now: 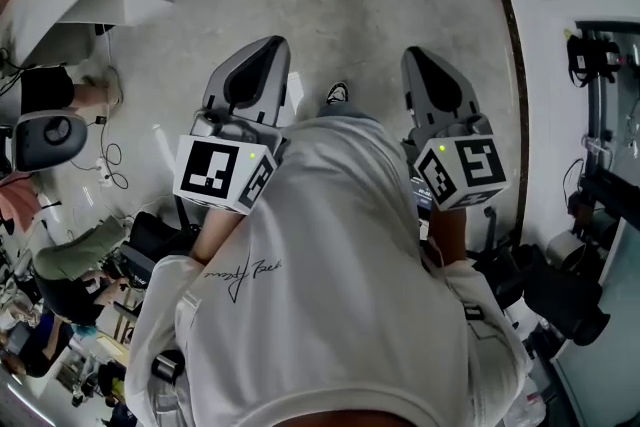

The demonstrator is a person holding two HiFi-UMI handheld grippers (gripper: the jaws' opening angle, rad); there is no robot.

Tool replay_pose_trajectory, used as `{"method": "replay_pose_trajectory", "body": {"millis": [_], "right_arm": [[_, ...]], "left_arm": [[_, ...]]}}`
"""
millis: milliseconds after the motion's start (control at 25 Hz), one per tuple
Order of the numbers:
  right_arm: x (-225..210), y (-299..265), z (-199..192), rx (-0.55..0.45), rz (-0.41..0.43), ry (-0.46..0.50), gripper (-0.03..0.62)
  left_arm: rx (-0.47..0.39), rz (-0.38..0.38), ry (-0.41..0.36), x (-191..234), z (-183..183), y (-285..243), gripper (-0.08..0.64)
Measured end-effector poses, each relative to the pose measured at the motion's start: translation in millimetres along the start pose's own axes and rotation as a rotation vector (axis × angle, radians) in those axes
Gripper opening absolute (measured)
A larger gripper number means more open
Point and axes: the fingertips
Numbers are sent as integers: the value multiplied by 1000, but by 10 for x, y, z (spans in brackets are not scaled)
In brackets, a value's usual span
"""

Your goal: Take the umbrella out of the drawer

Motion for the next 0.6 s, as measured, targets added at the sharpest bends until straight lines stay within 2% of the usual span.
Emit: {"method": "replay_pose_trajectory", "body": {"millis": [320,600], "right_arm": [[-414,-75,61,6,-6,-24,25],[-531,-161,19,47,10,-38,25]], "left_arm": [[14,26,7,-33,70,-337,17],[41,55,23,-14,34,-446,17]]}}
Point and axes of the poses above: the fingertips, and each gripper's own axes: y backward along the fingers, x to its left, z out of its top, and after that the axes turned 10 degrees about z, right-handed
